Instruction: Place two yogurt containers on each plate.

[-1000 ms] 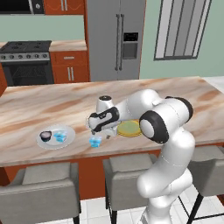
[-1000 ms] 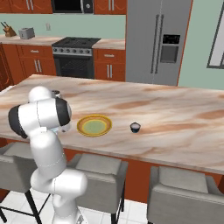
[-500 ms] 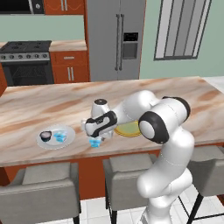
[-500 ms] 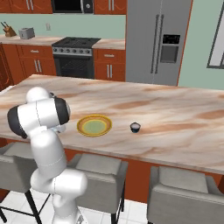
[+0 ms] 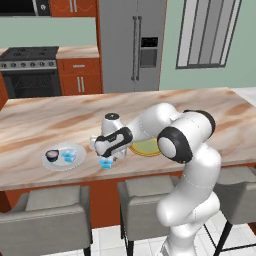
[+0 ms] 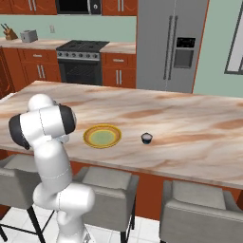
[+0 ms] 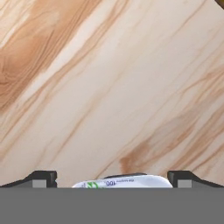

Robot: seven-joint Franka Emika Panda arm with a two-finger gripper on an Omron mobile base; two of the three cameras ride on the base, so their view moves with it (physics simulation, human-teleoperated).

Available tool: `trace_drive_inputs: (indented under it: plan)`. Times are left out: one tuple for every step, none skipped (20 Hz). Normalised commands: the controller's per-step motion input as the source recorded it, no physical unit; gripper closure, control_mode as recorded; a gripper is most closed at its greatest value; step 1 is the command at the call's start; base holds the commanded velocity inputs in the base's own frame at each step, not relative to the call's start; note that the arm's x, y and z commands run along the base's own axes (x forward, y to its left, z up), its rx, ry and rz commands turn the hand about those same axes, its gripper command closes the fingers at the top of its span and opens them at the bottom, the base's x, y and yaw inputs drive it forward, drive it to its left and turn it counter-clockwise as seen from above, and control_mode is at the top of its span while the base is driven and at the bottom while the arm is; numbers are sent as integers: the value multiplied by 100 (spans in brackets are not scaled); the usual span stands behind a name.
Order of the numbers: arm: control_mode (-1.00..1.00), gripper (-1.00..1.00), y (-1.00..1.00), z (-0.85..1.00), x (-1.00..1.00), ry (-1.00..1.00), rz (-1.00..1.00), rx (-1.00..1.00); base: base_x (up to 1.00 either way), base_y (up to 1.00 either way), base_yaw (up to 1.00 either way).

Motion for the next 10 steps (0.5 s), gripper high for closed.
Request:
trace_drive_inputs:
  plan:
    - [-100, -100, 1, -2, 0, 0, 0, 0, 0, 0, 0]
    - [-100, -100, 0, -3, 0, 0, 0, 0, 0, 0, 0]
    - [-100, -100, 0, -5, 0, 0, 0, 0, 0, 0, 0]
    - [-100, -100, 0, -7, -3, 0, 0, 0, 0, 0, 0]
    - [-100, -100, 0, -7, -4, 0, 0, 0, 0, 0, 0]
    - [-100, -100, 0, -7, -6, 0, 0, 0, 0, 0, 0]
    - [-100, -100, 0, -6, -11, -1, 0, 0, 0, 0, 0]
    - [-100, -100, 0, -6, -14, -3, 0, 0, 0, 0, 0]
    - [-100, -100, 0, -9, -16, -5, 0, 0, 0, 0, 0]
    - [-100, -100, 0, -7, -17, -6, 0, 0, 0, 0, 0]
